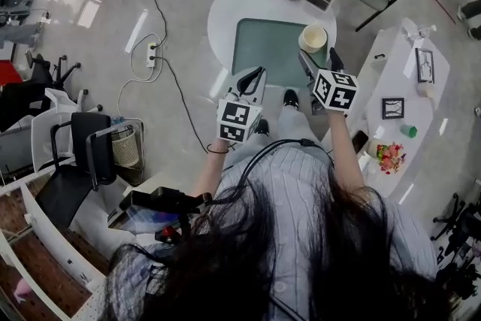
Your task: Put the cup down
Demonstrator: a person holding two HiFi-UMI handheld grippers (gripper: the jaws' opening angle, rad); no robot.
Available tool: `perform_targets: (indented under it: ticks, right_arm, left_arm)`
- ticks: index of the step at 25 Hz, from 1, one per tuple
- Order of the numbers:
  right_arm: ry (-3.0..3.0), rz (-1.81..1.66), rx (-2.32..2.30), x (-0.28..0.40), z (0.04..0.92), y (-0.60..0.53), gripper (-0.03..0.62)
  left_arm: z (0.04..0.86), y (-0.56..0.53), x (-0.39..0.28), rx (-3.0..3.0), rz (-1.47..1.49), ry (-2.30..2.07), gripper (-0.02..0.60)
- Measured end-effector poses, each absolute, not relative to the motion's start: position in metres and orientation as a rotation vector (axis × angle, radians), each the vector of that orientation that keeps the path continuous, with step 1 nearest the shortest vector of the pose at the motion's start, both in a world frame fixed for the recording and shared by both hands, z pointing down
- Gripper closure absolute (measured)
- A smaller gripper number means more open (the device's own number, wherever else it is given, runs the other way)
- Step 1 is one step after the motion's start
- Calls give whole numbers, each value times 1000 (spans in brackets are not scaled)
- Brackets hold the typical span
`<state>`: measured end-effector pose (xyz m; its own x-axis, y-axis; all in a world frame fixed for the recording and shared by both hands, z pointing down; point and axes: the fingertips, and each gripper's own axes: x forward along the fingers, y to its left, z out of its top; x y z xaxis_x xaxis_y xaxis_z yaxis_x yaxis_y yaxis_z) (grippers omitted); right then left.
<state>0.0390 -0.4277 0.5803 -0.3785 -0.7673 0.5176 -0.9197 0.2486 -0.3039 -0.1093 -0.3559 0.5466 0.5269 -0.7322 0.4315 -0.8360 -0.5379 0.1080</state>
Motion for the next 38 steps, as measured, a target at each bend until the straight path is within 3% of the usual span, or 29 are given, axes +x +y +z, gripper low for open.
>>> perform_targets:
  ticks: [19,26,31,38]
  right_arm:
    - [-2340,963,1678,-4,527,-294,183]
    - [-2313,955,1666,-6,522,-262,244]
    - [-2301,939,1659,-4,526,-243,338]
    - [-2333,969,1640,6,521,-221,379]
  left_arm:
    - [531,-273,-124,2603,421,-1167,551]
    - [536,-248,-123,2575,394,-1147,551]
    - [545,-231,-119,2548,400,-1138,551]
    - [537,-220,-103,2563,410,-1146,551]
